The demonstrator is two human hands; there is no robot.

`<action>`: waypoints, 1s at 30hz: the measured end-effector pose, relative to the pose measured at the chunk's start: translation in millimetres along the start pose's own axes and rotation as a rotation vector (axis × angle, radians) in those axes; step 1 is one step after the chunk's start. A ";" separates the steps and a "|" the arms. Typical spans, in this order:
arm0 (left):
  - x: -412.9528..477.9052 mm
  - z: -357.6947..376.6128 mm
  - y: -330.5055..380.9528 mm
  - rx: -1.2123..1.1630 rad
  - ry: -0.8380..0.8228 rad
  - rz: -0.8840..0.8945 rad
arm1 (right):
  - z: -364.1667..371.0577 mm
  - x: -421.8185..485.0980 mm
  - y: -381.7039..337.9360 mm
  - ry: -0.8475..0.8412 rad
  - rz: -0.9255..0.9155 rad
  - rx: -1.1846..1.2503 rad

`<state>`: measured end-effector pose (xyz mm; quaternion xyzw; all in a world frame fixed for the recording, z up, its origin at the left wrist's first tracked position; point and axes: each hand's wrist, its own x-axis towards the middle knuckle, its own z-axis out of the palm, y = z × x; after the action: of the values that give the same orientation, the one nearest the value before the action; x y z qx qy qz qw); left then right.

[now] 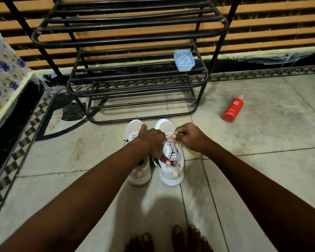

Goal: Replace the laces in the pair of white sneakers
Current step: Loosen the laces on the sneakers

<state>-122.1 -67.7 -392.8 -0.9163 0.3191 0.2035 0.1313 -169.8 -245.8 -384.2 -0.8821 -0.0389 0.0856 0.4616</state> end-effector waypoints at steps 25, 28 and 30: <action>-3.9 -1.7 -3.5 -0.016 0.004 0.024 | -0.7 8.8 18.6 0.174 -0.173 -0.541; -4.3 -0.3 -4.3 -0.006 0.021 0.024 | 1.0 5.9 13.9 0.486 0.000 0.058; -4.4 -0.2 -3.7 -0.003 0.021 0.020 | 2.3 1.3 4.4 0.428 0.116 0.695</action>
<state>-122.8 -62.6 -390.2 -0.9153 0.3294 0.1957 0.1242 -169.0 -246.2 -389.2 -0.6722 0.1390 -0.0660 0.7242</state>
